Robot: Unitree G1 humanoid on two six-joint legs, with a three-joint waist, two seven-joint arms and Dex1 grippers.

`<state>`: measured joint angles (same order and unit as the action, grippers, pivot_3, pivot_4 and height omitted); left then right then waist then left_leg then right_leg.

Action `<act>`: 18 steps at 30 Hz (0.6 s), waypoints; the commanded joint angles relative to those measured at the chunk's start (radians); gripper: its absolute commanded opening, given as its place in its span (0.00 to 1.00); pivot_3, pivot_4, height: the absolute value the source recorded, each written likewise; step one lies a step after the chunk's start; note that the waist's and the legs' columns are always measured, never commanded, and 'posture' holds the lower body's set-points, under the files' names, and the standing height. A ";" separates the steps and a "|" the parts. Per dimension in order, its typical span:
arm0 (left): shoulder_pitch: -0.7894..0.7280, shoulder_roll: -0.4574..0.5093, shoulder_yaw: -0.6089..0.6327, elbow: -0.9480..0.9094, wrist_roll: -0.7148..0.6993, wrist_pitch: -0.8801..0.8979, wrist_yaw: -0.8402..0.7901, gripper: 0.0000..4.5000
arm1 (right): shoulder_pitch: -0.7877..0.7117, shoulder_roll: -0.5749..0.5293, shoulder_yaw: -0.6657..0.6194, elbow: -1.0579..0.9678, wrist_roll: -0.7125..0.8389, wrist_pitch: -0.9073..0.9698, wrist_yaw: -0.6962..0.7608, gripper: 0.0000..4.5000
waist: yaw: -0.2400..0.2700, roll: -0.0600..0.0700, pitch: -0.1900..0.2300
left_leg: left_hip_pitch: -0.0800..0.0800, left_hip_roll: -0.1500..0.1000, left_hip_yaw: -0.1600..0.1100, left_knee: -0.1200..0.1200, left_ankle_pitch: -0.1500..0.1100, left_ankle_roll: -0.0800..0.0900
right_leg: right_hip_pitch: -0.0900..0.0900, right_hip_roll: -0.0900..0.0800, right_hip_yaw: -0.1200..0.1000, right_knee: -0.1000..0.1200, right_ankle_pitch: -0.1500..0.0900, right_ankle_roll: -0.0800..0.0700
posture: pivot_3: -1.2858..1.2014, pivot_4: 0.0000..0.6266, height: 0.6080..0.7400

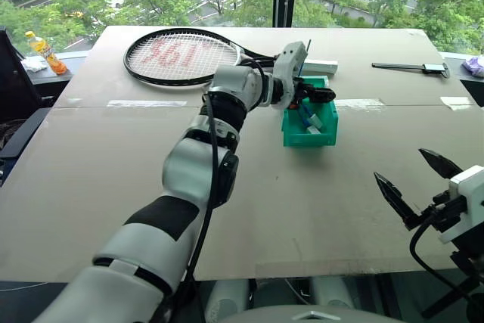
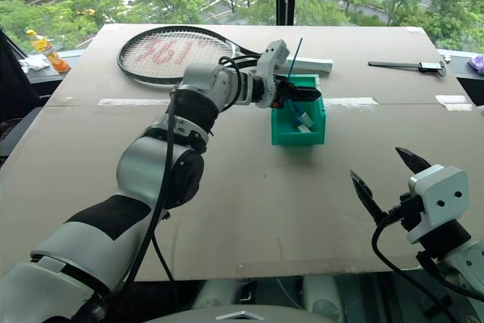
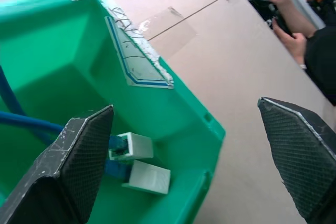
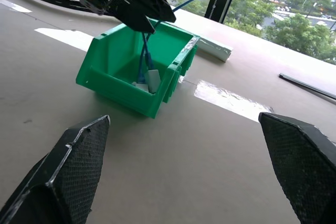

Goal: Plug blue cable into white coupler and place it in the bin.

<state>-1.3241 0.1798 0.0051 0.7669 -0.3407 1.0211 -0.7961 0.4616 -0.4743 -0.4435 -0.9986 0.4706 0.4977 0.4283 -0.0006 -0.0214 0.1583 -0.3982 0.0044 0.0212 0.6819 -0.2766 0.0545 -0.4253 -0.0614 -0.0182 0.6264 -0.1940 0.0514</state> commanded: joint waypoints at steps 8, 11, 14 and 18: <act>0.657 0.225 0.020 -1.018 -0.144 -0.066 -0.050 1.00 | -0.097 -0.056 -0.015 0.158 0.033 -0.050 0.076 1.00 | 0.009 0.001 0.000 | 0.001 0.000 0.001 0.001 0.001 -0.003 | 0.000 -0.003 0.005 0.000 0.000 -0.007 | 0.52 0.24 1.00; 0.879 0.282 0.045 -1.099 -0.158 -0.209 -0.115 1.00 | -0.100 -0.084 -0.013 0.244 0.023 -0.084 0.140 1.00 | 0.014 0.004 -0.002 | 0.003 0.000 0.002 0.001 0.001 -0.001 | 0.001 -0.003 0.006 0.000 0.000 -0.008 | 0.52 0.24 1.00; 1.035 0.312 0.080 -1.107 -0.166 -0.344 -0.164 1.00 | -0.082 -0.101 -0.026 0.319 0.015 -0.128 0.196 1.00 | 0.024 0.003 -0.002 | 0.003 0.000 0.001 0.001 0.000 -0.001 | 0.002 -0.003 0.004 0.000 0.000 -0.008 | 0.52 0.24 1.00; 1.223 0.395 0.105 -1.085 -0.114 -0.517 -0.228 1.00 | -0.023 -0.127 -0.078 0.420 0.000 -0.198 0.281 1.00 | 0.019 0.004 -0.002 | 0.003 0.000 0.002 0.002 0.000 0.000 | 0.002 -0.003 0.004 0.000 -0.001 -0.007 | 0.52 0.24 1.00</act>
<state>-0.1182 0.5580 0.0783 -0.3006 -0.4637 0.5745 -0.9977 0.4259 -0.5880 -0.4748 -0.5961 0.4761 0.3411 0.6752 0.0182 -0.0172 0.1559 -0.3946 0.0040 0.0235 0.6829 -0.2768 0.0544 -0.4231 -0.0640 -0.0145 0.6261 -0.1945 0.0440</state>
